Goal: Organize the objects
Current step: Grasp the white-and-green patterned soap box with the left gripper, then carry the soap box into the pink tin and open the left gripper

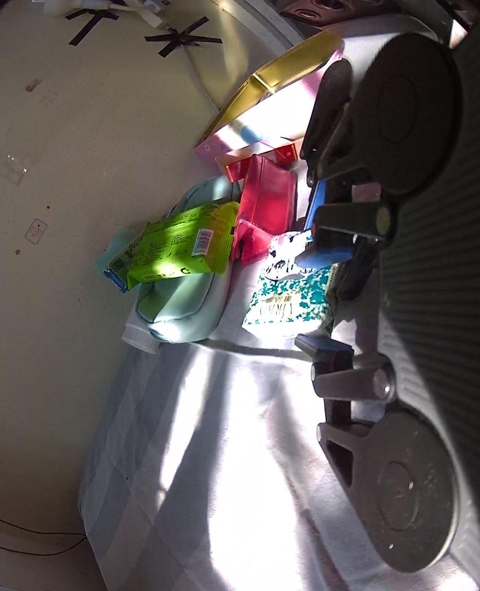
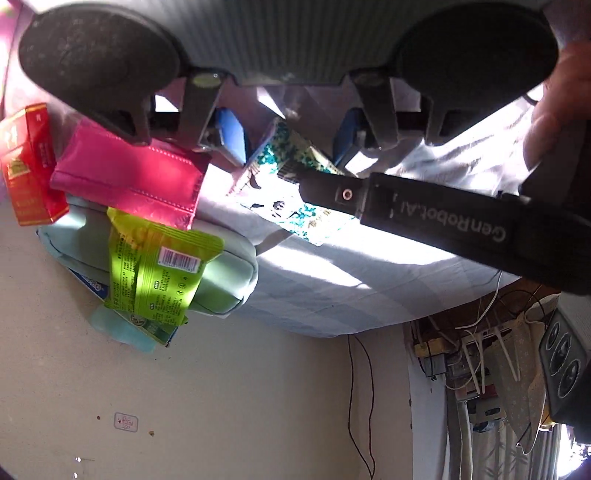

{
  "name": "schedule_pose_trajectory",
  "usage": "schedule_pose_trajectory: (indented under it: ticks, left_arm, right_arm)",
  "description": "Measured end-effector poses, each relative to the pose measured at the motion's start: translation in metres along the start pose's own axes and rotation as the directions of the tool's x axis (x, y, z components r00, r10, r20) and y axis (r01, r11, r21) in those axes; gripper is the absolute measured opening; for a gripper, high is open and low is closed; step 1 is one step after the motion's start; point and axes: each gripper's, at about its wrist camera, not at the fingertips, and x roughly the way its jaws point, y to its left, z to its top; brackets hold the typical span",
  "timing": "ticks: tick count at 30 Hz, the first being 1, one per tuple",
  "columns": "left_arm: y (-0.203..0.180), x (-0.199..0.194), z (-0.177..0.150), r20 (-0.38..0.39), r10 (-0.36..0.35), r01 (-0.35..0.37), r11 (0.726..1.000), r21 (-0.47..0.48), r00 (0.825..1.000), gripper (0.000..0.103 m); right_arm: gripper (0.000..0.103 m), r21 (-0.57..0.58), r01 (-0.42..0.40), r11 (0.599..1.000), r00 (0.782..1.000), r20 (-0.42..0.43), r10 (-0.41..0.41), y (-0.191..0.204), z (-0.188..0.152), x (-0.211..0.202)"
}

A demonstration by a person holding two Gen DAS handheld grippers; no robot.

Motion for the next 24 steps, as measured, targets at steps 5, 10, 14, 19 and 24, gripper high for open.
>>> schedule_pose_trajectory:
  ticks: [5, 10, 14, 19, 24]
  left_arm:
    - [-0.049, -0.003, -0.038, -0.046, -0.081, 0.085, 0.993, 0.079, 0.996, 0.042]
    - [-0.095, 0.009, -0.060, -0.104, -0.118, 0.135, 0.976, 0.173, 0.988, 0.042]
    - [-0.132, 0.007, -0.051, -0.093, -0.148, 0.167, 0.955, 0.247, 0.985, 0.042]
    - [-0.193, 0.009, -0.019, -0.027, -0.222, 0.215, 0.900, 0.380, 0.975, 0.042]
    - [-0.241, 0.042, -0.002, 0.000, -0.263, 0.235, 0.862, 0.449, 0.965, 0.043]
  right_arm:
    - [0.050, -0.002, 0.077, 0.997, 0.997, 0.016, -0.077, -0.015, -0.047, -0.058]
    - [0.050, 0.020, 0.185, 0.983, 0.982, 0.031, -0.186, -0.028, -0.082, -0.094]
    - [0.050, 0.075, 0.248, 0.966, 0.963, 0.088, -0.254, -0.041, -0.089, -0.122]
    - [0.050, 0.124, 0.357, 0.926, 0.897, 0.231, -0.377, -0.078, -0.074, -0.163]
    - [0.051, 0.207, 0.418, 0.885, 0.854, 0.243, -0.460, -0.133, -0.062, -0.175]
